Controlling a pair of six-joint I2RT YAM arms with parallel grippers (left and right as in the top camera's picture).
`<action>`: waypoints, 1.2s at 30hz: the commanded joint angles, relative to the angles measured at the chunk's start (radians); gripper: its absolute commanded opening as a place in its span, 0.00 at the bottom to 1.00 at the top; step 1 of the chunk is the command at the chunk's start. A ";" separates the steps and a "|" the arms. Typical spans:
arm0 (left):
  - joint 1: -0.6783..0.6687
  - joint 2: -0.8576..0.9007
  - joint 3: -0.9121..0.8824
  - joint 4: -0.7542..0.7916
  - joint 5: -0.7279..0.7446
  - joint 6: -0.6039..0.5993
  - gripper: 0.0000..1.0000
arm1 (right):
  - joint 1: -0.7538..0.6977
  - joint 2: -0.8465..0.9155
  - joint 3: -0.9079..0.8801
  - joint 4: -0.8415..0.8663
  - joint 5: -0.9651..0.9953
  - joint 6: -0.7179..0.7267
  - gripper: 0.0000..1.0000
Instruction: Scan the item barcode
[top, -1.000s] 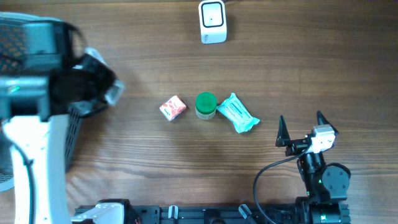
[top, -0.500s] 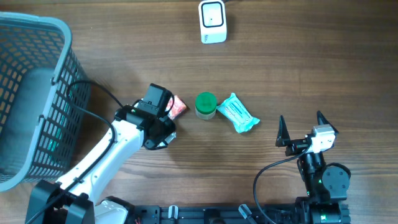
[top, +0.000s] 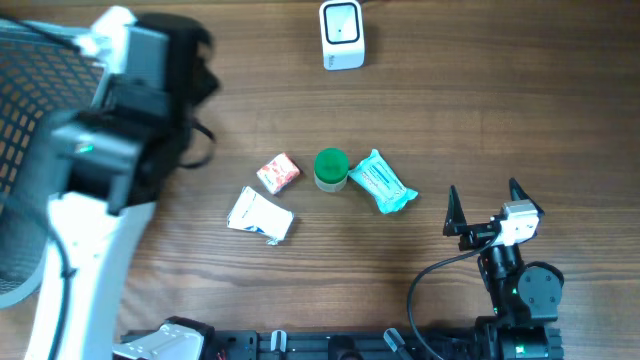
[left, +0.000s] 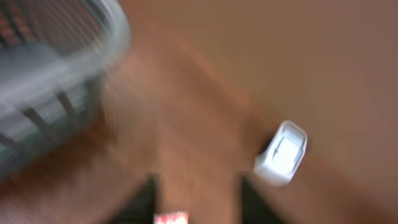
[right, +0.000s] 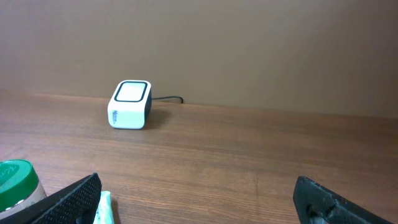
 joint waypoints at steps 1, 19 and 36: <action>0.210 -0.015 0.066 0.016 -0.086 -0.045 0.04 | 0.004 -0.006 -0.001 0.006 -0.015 -0.019 1.00; 0.992 0.438 0.061 -0.210 0.842 -0.305 0.25 | 0.004 -0.006 -0.001 0.006 -0.015 -0.019 1.00; 0.993 0.648 0.061 -0.346 0.884 -0.064 1.00 | 0.004 -0.006 -0.001 0.006 -0.015 -0.019 1.00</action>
